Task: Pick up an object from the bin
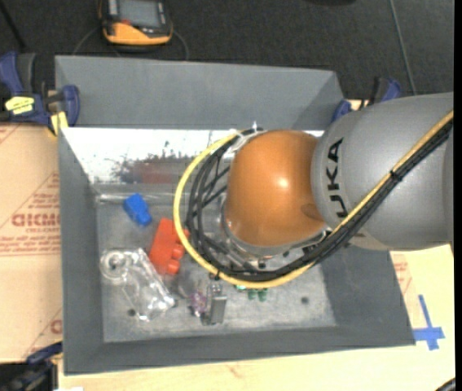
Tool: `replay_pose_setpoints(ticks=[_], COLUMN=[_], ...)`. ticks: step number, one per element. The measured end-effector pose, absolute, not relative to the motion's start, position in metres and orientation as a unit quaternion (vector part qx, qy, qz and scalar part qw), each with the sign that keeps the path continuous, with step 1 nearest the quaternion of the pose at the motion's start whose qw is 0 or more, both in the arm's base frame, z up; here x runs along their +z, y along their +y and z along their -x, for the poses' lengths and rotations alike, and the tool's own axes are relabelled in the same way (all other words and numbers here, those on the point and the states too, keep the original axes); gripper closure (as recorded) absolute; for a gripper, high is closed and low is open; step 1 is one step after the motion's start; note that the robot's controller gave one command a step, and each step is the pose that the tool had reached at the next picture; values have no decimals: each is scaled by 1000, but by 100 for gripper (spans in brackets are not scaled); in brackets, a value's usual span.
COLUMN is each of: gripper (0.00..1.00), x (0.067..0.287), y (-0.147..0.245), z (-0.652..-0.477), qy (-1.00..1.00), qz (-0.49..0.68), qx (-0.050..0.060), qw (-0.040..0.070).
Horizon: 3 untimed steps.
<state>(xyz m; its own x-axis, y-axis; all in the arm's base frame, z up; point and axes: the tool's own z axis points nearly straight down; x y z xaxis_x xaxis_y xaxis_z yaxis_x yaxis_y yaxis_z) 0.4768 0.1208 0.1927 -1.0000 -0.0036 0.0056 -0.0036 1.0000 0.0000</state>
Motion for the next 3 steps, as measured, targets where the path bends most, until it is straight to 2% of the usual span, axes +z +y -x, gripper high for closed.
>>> replay_pose_setpoints(ticks=[1, 2, 3], gripper=[0, 100, 100], x=[66, 70, 183], y=[92, 93, 98], z=[-504, -505, -522], qy=[-999, -999, -1000], qz=[-39, -37, -25], qx=[1, -1, -1], qw=[2, -1, -6])
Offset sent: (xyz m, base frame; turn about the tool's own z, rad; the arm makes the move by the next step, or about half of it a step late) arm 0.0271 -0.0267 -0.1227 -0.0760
